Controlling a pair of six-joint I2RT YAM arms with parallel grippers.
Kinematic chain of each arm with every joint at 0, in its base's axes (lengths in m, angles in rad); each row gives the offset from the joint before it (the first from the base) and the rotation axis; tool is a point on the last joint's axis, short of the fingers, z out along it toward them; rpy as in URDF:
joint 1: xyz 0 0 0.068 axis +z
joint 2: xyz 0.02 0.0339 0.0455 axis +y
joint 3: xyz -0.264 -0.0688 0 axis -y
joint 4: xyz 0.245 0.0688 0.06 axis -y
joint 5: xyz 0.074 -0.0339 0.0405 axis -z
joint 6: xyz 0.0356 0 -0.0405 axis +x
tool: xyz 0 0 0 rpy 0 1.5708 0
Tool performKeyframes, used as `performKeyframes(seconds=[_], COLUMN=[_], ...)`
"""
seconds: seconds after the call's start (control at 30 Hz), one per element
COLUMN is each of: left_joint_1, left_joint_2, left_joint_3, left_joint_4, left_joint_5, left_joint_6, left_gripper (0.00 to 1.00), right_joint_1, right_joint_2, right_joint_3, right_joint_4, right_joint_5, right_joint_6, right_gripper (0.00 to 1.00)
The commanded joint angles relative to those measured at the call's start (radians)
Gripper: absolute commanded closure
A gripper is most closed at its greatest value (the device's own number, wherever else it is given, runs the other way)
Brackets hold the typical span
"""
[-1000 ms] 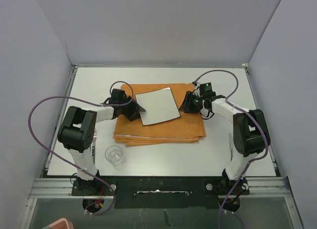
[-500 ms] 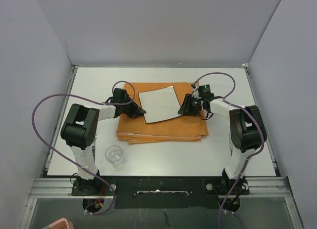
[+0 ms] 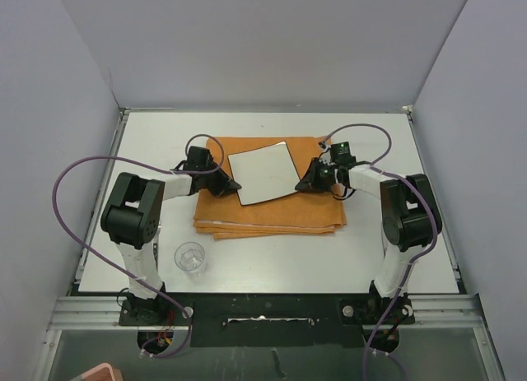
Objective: Set the dinner table for one person
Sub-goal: Adjust the plate on the napkin.
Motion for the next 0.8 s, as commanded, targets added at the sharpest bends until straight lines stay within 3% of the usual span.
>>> performKeyframes(seconds=[0.0,0.77], left_joint_1=[-0.002,0.001], left_joint_2=[-0.006,-0.040], left_joint_3=[0.039,0.085], left_joint_4=[0.026,-0.068], left_joint_5=[0.031,0.039], left_joint_6=[0.006,0.103], left_gripper=[0.98,0.98], right_joint_1=[0.053,0.249], right_joint_2=[-0.025,-0.218], right_joint_3=[-0.005,-0.189], right_joint_4=[0.020,0.106], right_joint_5=[0.015,0.126], right_joint_6=[-0.057,0.077], right_gripper=[1.00,1.00])
